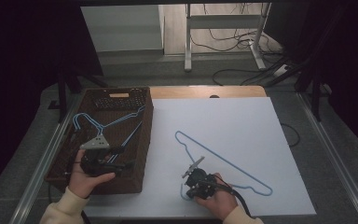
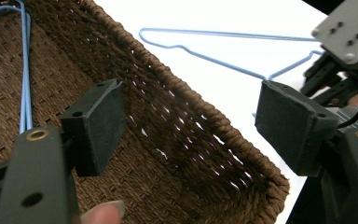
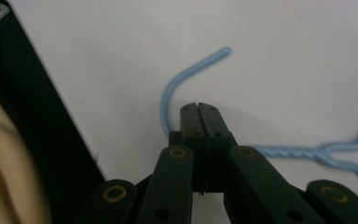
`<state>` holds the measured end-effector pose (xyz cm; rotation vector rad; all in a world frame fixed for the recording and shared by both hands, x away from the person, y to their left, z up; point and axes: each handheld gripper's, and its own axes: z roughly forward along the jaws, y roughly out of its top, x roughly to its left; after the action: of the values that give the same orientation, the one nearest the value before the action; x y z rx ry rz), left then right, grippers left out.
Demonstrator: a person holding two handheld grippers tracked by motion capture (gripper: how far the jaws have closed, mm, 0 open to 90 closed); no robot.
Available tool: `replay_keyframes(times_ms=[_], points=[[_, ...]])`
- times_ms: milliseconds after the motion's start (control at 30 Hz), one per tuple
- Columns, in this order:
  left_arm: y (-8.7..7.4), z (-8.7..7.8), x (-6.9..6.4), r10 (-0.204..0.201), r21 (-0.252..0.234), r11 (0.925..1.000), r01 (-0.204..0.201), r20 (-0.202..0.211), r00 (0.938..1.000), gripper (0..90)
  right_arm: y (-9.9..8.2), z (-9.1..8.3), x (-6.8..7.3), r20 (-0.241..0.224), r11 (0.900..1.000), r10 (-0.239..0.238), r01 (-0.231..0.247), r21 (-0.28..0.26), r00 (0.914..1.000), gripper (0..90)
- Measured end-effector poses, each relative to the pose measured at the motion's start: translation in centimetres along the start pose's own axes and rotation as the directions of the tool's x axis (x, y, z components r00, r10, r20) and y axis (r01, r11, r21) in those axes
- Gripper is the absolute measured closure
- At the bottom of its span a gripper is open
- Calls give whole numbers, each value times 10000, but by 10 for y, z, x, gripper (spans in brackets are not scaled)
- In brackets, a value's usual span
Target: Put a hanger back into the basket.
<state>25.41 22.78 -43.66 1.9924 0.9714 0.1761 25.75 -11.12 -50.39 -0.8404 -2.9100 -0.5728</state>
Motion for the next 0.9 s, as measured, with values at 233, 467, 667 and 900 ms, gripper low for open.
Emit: replay_keyframes(times_ms=[233,467,667,900], points=[[1,1,0,43,42,10000,-43,17,10000,244,-26,-12,-2,-157,9996,-30,34,283,9999,899],[1,3,1,41,64,10000,-41,48,10000,244,-10,-26,-27,342,9970,545,-525,-570,9979,899],[2,3,1,78,66,9999,-79,121,9999,243,48,-19,-80,993,9807,1492,-1344,-1422,9838,898],[0,1,4,-14,38,10000,13,94,10000,244,93,11,-112,1170,9704,1852,-1629,-1783,9757,898]])
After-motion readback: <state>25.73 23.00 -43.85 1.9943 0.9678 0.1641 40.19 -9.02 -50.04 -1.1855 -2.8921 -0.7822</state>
